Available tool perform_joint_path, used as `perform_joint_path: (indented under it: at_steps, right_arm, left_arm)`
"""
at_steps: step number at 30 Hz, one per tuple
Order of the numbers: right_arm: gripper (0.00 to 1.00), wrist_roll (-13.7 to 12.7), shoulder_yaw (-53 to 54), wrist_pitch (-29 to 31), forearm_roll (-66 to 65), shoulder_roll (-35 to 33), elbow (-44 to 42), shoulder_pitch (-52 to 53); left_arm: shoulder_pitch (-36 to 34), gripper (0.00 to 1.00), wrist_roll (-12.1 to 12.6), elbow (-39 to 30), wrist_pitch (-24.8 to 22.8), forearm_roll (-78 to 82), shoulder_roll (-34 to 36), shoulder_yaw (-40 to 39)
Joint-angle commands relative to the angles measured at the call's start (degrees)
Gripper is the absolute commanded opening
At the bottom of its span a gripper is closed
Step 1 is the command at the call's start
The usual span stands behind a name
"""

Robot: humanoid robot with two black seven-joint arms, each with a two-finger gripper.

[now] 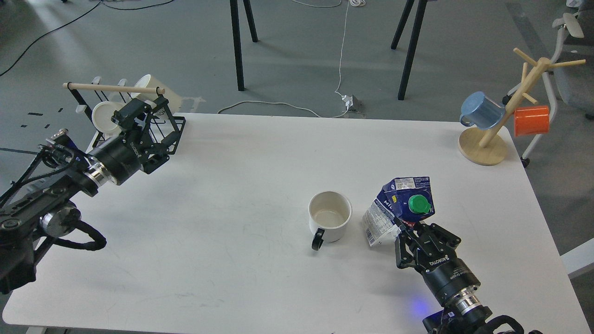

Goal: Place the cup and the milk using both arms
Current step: 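Release the milk carton beside the mug and retract the right gripper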

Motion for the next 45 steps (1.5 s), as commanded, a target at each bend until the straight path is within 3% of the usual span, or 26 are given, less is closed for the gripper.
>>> perform_joint_path:
  at_steps: [1,5,14,15,18,25,34,39,45]
  right_arm:
    - [0.31,0.01,0.00,0.00,-0.08,0.04,0.00,-0.11]
    - [0.44,-0.08,0.00,0.00,-0.08,-0.05,0.00,-0.11]
    - [0.58,-0.17,0.00,0.00,-0.16,-0.14,0.09,-0.73]
    - [0.63,-0.26,0.00,0.00,-0.16,-0.22,0.18,-0.81]
    - [1.00,-0.43,0.00,0.00,-0.25,-0.66,0.61,-1.08]
    - [1.00,-0.78,0.09,0.00,-1.13,-4.78,4.39,-6.16]
    - [1.00,0.01,7.72,0.00,-1.57,-17.79,2.65,-12.59]
    - [1.00,-0.17,19.14,0.00,-1.74,-19.91,-1.14,-9.97]
    - [1.00,-0.26,20.66,0.00,-2.19,-23.08,-6.58,3.30]
  left_arm:
    - [0.19,0.99,0.00,0.00,0.00,0.01,0.25,0.00]
    - [0.19,0.99,0.00,0.00,0.00,0.01,0.25,0.00]
    - [0.19,0.99,0.00,0.00,0.00,0.01,0.16,0.00]
    - [0.19,0.99,0.00,0.00,0.00,0.01,0.16,0.00]
    - [0.19,0.99,0.00,0.00,0.00,0.01,0.25,0.00]
    - [0.19,0.99,0.00,0.00,0.00,0.01,0.25,0.00]
    - [0.19,0.99,0.00,0.00,0.00,-0.17,-0.27,-0.09]
    - [0.19,0.99,0.00,-0.27,0.00,-0.17,-0.54,-0.09]
    - [0.27,0.99,0.00,-0.35,0.00,-0.26,-0.19,-0.44]
